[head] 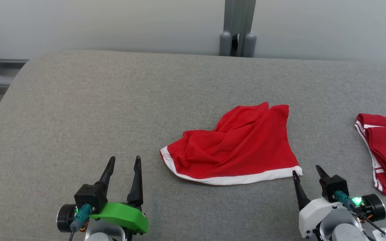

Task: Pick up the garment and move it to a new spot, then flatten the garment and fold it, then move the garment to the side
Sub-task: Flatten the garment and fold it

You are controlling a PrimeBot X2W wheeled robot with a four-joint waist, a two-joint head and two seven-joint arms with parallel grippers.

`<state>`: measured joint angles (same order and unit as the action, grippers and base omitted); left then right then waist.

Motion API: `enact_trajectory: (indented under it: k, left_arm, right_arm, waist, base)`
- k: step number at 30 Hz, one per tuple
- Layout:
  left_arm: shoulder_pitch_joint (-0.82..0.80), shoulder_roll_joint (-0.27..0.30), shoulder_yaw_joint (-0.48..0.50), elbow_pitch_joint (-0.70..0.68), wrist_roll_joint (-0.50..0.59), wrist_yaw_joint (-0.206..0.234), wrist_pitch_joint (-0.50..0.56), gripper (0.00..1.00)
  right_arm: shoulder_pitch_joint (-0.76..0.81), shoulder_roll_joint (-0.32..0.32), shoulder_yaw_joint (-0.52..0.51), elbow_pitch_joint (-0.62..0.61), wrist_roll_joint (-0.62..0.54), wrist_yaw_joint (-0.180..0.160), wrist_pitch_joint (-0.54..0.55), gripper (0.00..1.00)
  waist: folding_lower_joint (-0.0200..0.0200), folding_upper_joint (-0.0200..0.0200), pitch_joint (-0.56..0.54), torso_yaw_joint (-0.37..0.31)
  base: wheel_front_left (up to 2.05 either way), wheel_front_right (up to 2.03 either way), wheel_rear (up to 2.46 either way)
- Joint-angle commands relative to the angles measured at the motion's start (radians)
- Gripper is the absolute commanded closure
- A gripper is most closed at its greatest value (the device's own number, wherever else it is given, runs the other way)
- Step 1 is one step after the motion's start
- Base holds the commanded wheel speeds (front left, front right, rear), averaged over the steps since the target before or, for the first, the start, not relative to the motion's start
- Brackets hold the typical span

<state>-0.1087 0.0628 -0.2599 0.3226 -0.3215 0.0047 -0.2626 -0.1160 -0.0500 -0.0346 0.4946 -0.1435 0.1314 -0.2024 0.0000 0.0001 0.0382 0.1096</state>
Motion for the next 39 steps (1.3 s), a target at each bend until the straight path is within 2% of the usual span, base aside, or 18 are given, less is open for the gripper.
enact_trajectory:
  k: [1, 12, 15, 18, 19, 20, 24, 29, 34, 39]
  left_arm:
    - [-0.016, 0.001, 0.002, -0.001, 0.004, 0.000, -0.003, 0.00]
    - [-0.020, -0.001, 0.010, 0.006, 0.013, -0.005, -0.003, 0.00]
    - [-0.015, -0.001, 0.011, 0.008, 0.014, -0.006, -0.003, 0.00]
    - [-0.012, 0.001, 0.001, 0.016, 0.017, -0.013, -0.003, 0.00]
    - [-0.016, 0.003, -0.003, 0.020, 0.021, -0.017, -0.003, 0.00]
    - [-0.022, 0.006, -0.009, 0.025, 0.023, -0.023, -0.001, 0.00]
    - [-0.064, 0.027, -0.052, 0.049, 0.039, -0.068, 0.035, 0.00]
    - [-0.152, 0.077, -0.151, 0.096, 0.056, -0.122, 0.115, 0.00]
    - [-0.247, 0.126, -0.269, 0.159, 0.035, -0.135, 0.156, 0.00]
    - [-0.331, 0.161, -0.420, 0.212, -0.050, -0.135, 0.179, 0.00]
  right_arm:
    - [-0.024, -0.007, -0.004, 0.033, -0.014, -0.002, -0.001, 0.00]
    - [-0.128, -0.024, 0.009, 0.249, -0.048, -0.002, -0.029, 0.00]
    - [-0.145, -0.024, 0.018, 0.292, -0.045, -0.002, -0.036, 0.56]
    - [-0.155, -0.021, 0.022, 0.327, -0.033, -0.002, -0.039, 0.76]
    - [-0.160, -0.020, 0.024, 0.341, -0.029, -0.002, -0.040, 0.91]
    - [-0.163, -0.020, 0.026, 0.349, -0.025, -0.002, -0.041, 1.00]
    - [-0.178, -0.020, 0.037, 0.377, -0.016, -0.002, -0.047, 1.00]
    - [-0.201, -0.036, 0.050, 0.394, -0.010, -0.002, -0.052, 1.00]
    - [-0.229, -0.049, 0.065, 0.405, -0.002, -0.002, -0.057, 1.00]
    - [-0.255, -0.058, 0.085, 0.413, 0.005, -0.002, -0.057, 1.00]
  waist:
    - [0.0000, -0.0001, 0.026, 0.027]
    - [0.0000, -0.0001, 0.047, 0.068]
    - [0.0000, -0.0001, 0.045, 0.069]
    - [0.0000, -0.0001, 0.042, 0.066]
    - [0.0000, -0.0001, 0.041, 0.063]
    - [0.0000, -0.0001, 0.040, 0.061]
    - [0.0000, -0.0001, 0.039, 0.049]
    - [0.0000, -0.0001, 0.047, 0.028]
    - [0.0000, -0.0001, 0.065, 0.004]
    - [0.0000, -0.0001, 0.083, -0.016]
  base:
    - [0.00, 0.00, 0.00]
    - [0.00, 0.00, 0.00]
    - [0.00, 0.00, 0.00]
    - [0.00, 0.00, 0.00]
    - [0.00, 0.00, 0.00]
    - [0.00, 0.00, 0.00]
    - [0.00, 0.00, 0.00]
    - [0.00, 0.00, 0.00]
    - [0.00, 0.00, 0.00]
    - [0.00, 0.00, 0.00]
